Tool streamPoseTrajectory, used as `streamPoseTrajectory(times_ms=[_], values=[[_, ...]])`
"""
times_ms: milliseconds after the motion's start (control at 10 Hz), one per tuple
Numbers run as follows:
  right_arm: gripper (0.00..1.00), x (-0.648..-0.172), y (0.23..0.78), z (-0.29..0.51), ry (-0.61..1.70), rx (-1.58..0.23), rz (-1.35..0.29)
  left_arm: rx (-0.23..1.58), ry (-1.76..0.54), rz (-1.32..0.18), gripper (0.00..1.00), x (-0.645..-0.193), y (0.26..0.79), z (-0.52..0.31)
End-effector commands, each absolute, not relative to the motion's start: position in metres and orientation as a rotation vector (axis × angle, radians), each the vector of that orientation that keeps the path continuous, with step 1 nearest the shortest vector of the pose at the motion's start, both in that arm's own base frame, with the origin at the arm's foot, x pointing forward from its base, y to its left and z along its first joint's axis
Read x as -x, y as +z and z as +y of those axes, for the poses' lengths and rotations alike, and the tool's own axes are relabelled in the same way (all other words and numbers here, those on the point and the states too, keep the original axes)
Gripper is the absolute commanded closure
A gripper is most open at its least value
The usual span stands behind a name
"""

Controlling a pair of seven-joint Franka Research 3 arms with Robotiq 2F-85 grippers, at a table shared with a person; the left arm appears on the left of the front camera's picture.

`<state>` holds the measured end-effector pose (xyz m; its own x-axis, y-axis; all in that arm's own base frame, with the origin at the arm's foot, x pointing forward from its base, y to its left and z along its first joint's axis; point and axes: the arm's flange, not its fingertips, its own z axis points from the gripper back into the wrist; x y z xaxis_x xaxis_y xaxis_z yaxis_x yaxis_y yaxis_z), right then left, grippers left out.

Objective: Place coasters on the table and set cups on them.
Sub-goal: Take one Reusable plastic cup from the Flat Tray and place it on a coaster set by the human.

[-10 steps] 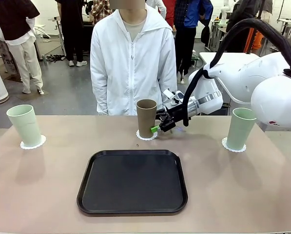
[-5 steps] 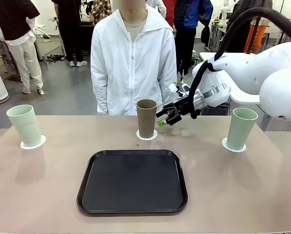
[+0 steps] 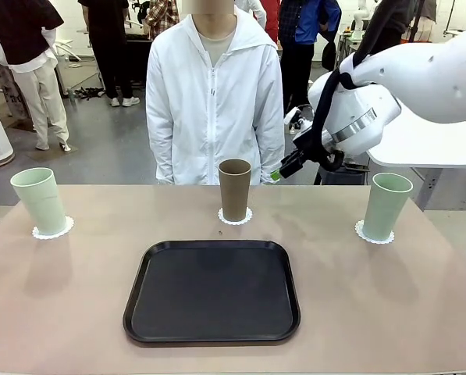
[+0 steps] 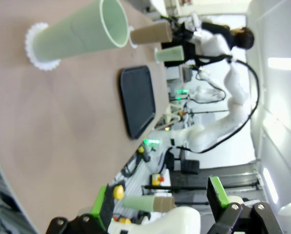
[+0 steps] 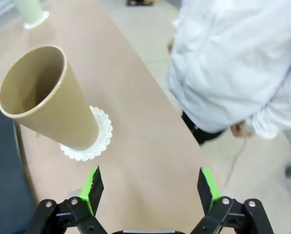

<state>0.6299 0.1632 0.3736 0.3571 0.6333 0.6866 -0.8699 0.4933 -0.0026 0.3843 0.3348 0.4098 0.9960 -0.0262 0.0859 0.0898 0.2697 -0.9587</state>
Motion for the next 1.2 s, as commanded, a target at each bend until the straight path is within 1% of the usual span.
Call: streamPoseTrajectory(times_ms=[0,300,600,800,1000,1100], values=[[0.0,-0.576,0.412,0.182,0.806,-0.312,-0.548,1.29,-0.074,-0.054,0.0,-0.383,0.412,0.335],[0.0,-0.509,0.473,0.183,0.56,-0.176,-0.474,1.29,-0.074,-0.054,0.0,-0.383,0.412,0.335],[0.0,-0.472,0.494,0.199,0.502,-0.101,-0.404,1.29,-0.074,-0.054,0.0,-0.383,0.412,0.335],[0.0,-0.46,0.498,0.207,0.507,-0.026,-0.324,1.29,-0.074,-0.054,0.0,-0.383,0.412,0.335],[0.0,-0.46,0.495,0.204,0.495,0.027,-0.235,1.29,-0.074,-0.054,0.0,-0.383,0.412,0.335],[0.0,-0.466,0.498,0.196,0.493,0.0,-0.194,1.29,-0.074,-0.054,0.0,-0.383,0.412,0.335]])
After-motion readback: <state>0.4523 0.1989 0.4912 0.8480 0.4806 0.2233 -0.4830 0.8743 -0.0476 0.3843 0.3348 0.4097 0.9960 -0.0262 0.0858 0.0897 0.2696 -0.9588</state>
